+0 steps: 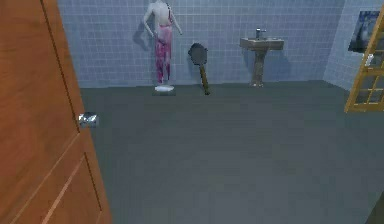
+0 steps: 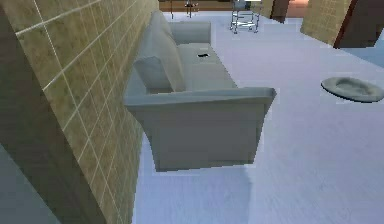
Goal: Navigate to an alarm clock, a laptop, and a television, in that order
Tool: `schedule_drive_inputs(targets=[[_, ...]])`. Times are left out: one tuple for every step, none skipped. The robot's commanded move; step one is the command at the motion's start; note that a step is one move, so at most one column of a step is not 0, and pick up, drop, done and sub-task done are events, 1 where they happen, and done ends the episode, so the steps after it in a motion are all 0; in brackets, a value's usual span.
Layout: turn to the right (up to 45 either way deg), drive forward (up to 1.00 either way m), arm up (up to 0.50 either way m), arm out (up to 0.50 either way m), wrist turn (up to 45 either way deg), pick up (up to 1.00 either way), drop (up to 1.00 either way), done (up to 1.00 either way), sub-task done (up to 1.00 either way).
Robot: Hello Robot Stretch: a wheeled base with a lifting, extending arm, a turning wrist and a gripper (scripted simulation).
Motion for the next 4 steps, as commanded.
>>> schedule_drive_inputs(targets=[[9.0, 0.0, 0.0, 0.0, 0.0, 0.0, 0.0, 0.0, 0.0], [0.0, 0.65, 0.0, 0.0, 0.0, 0.0, 0.0, 0.0, 0.0], [45.0, 0.0, 0.0, 0.0, 0.0, 0.0, 0.0, 0.0, 0.0], [0.0, 1.0, 0.0, 0.0, 0.0, 0.0, 0.0, 0.0, 0.0]])
